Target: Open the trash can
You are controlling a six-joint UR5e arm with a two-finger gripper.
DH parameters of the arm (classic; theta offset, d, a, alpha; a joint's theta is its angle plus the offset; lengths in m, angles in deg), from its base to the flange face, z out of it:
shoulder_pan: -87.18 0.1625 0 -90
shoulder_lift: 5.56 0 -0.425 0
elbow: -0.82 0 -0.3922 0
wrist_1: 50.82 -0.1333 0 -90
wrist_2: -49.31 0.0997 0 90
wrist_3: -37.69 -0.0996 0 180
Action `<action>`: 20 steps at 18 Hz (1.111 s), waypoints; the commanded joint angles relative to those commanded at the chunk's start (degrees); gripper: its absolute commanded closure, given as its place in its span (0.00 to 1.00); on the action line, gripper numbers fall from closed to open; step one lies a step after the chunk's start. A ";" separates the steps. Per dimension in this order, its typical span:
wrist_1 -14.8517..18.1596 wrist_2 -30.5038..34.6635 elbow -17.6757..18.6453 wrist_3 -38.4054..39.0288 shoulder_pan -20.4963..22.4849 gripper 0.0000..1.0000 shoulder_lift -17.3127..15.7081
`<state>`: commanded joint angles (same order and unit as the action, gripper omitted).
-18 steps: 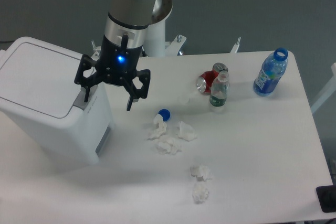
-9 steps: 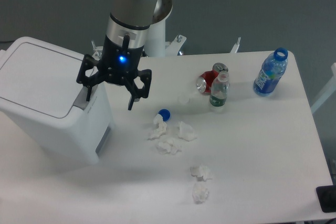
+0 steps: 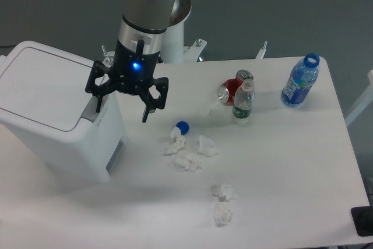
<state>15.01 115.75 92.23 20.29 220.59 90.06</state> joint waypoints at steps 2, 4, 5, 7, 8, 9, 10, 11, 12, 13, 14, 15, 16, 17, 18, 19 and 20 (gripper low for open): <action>0.00 0.00 0.00 0.00 0.09 0.00 0.00; 0.00 0.00 0.00 0.00 0.17 0.00 -0.09; 0.00 0.00 0.00 0.00 0.18 0.00 -0.09; 0.00 0.00 0.00 0.00 0.18 0.00 0.00; 0.00 0.09 0.09 0.00 0.09 0.00 0.00; -0.09 0.09 0.17 -0.09 0.17 0.00 0.00; 0.00 0.09 0.18 -0.35 0.18 0.00 -0.09; 0.00 0.09 0.26 -0.44 0.18 0.00 0.00; -0.09 0.09 0.26 -0.61 0.18 0.00 0.00; 0.00 0.09 0.26 -0.62 0.18 0.00 0.00; 0.00 0.09 0.26 -0.62 0.18 0.00 0.00; 0.00 0.09 0.35 -0.62 0.18 0.00 0.00; 0.00 0.09 0.61 -0.62 0.18 0.00 0.00; -0.09 0.09 0.70 -0.70 0.09 0.00 0.00; -0.09 0.17 0.79 -0.70 0.09 0.00 0.00; -0.09 0.09 0.79 -0.70 0.17 0.00 0.00; -0.09 0.09 0.79 -0.79 0.18 0.00 0.00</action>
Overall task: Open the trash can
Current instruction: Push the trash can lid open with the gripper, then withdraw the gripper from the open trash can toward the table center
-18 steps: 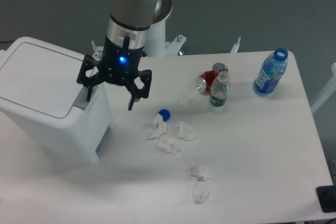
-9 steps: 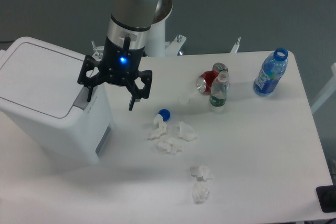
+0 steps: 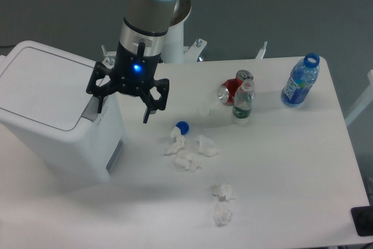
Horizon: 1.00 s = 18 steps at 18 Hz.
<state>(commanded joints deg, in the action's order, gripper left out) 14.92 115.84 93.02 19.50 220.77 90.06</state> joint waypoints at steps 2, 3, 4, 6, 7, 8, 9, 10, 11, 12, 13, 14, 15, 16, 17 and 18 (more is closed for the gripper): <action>0.00 0.00 0.00 0.00 0.00 0.00 0.00; 0.00 0.00 0.00 -0.09 0.00 0.00 0.00; 0.00 0.00 0.00 -0.35 0.09 0.00 0.00; 0.00 0.00 0.00 -0.35 0.09 0.00 0.00; 0.09 0.00 0.00 -0.35 0.09 0.00 0.00; 0.09 -0.09 0.00 -0.35 0.26 0.00 0.00; 0.17 -0.26 -0.09 -0.18 0.35 0.00 -0.09; 0.18 -0.96 -0.70 0.26 0.61 0.00 -0.17; 0.26 -2.62 -1.31 0.61 1.40 0.00 -0.44; 0.35 -4.55 -1.23 0.70 2.45 0.00 -1.05; 0.35 -6.14 -0.97 0.70 3.33 0.00 -1.49; 0.35 -6.85 -0.88 0.70 3.95 0.00 -1.93; 0.35 -6.94 -0.88 0.70 4.39 0.00 -2.11; 0.26 -7.03 -0.88 0.70 4.57 0.00 -2.20; 0.26 -7.03 -1.05 0.62 5.01 0.00 -2.28; 0.18 -6.77 -1.05 -0.08 5.27 0.00 -2.29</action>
<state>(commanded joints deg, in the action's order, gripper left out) 15.10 109.07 91.96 19.42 226.04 87.78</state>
